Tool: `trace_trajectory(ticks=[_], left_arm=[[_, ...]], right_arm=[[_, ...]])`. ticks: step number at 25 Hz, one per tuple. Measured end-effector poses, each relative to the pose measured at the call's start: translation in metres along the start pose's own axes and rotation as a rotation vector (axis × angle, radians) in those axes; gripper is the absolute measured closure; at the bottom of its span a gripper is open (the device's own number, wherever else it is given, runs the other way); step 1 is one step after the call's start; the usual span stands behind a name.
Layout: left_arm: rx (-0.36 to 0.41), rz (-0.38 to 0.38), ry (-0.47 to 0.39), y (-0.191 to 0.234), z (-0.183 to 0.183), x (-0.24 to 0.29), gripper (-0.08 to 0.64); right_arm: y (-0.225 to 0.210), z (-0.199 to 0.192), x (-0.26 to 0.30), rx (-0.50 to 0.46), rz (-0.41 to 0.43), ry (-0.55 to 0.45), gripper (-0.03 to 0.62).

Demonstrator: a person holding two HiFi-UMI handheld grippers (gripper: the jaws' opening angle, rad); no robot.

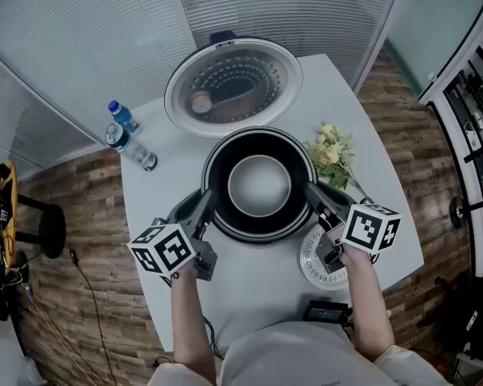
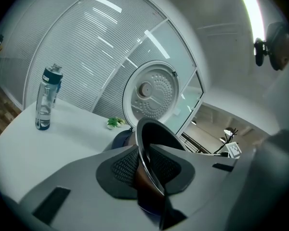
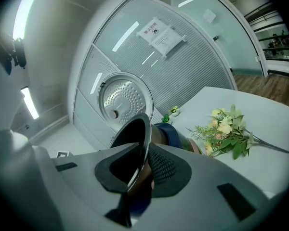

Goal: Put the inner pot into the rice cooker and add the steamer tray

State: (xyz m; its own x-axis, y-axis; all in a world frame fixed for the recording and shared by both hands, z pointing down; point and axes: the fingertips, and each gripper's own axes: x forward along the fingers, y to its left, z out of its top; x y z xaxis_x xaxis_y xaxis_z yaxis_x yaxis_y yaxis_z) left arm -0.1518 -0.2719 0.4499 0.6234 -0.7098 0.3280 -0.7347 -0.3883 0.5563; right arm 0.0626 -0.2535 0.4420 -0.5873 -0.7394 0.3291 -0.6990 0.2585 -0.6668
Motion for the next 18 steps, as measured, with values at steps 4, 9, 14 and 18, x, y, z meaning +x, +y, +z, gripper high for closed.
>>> trace_trajectory(ticks=[4,9,14,18], left_arm=[[0.049,0.042,0.042,0.005,-0.007,0.007,0.489],[0.057,0.061,0.066,0.012,-0.014,0.010,0.483],[0.078,0.083,0.086,0.015,-0.018,0.014,0.476],[0.075,0.078,0.078,0.016,-0.016,0.015,0.474]], right_arm=[[-0.005,-0.001,0.004,-0.026,-0.018,0.015,0.523],[-0.007,-0.005,0.007,-0.066,-0.031,0.043,0.522],[-0.013,-0.010,0.012,-0.141,-0.076,0.087,0.505],[-0.013,-0.009,0.013,-0.176,-0.087,0.094,0.499]])
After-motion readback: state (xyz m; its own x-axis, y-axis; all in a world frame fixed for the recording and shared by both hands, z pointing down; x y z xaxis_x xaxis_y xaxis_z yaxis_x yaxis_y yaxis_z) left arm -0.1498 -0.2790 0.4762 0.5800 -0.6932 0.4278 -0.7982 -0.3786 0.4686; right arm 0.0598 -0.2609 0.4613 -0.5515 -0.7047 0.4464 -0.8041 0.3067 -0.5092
